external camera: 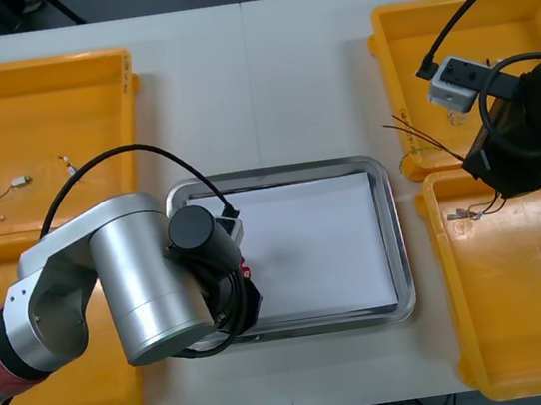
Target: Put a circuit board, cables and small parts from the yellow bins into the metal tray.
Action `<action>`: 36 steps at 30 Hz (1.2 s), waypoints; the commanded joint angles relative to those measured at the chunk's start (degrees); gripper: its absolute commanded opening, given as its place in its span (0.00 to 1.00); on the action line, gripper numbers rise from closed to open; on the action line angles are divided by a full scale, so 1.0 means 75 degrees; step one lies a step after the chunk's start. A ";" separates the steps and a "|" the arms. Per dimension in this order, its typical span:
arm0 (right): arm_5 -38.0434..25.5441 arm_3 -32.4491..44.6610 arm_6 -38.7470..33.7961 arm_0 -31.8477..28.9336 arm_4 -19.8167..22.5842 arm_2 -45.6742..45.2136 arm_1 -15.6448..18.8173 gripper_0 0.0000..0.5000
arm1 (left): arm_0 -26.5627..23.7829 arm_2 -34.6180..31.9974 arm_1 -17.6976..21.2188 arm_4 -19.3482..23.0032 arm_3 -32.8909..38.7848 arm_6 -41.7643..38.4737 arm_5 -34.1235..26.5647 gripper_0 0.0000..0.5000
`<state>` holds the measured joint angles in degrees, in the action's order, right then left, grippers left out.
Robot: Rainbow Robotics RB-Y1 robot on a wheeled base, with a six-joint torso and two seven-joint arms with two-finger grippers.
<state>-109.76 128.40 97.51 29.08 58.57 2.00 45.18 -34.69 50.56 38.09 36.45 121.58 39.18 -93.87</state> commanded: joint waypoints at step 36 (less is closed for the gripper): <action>-0.0032 0.0200 0.0557 0.0248 -0.0076 0.0061 -0.0199 0.00 | 0.0336 0.0406 0.0382 -0.0149 0.0067 -0.0595 0.0727 0.65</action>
<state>-109.76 128.40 99.67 29.09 57.93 2.01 44.22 -33.43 52.92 39.18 36.09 121.53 39.14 -89.25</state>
